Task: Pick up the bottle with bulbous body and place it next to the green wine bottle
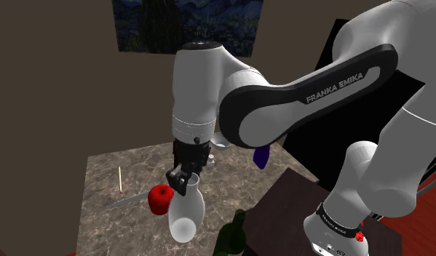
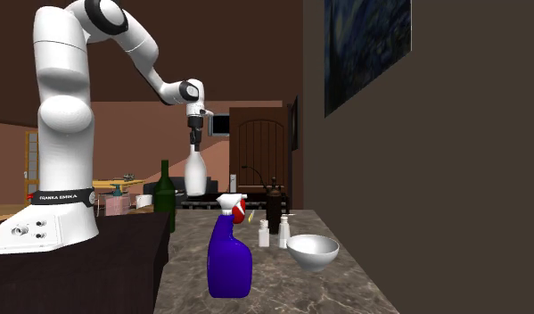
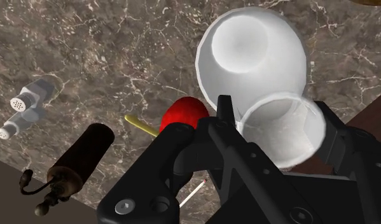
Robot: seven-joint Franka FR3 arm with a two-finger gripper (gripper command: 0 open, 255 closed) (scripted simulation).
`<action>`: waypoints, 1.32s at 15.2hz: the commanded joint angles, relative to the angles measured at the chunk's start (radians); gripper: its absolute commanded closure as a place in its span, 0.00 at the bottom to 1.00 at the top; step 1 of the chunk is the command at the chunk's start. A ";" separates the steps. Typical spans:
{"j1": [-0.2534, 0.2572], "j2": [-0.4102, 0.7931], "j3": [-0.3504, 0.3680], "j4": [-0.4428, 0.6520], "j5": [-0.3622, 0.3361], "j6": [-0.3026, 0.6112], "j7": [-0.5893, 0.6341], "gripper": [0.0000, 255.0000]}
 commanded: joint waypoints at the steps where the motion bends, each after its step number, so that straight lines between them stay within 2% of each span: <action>1: 0.000 0.008 0.001 -0.018 -0.003 0.027 0.002 1.00; 20: 0.006 0.158 0.004 -0.134 -0.089 0.278 0.064 1.00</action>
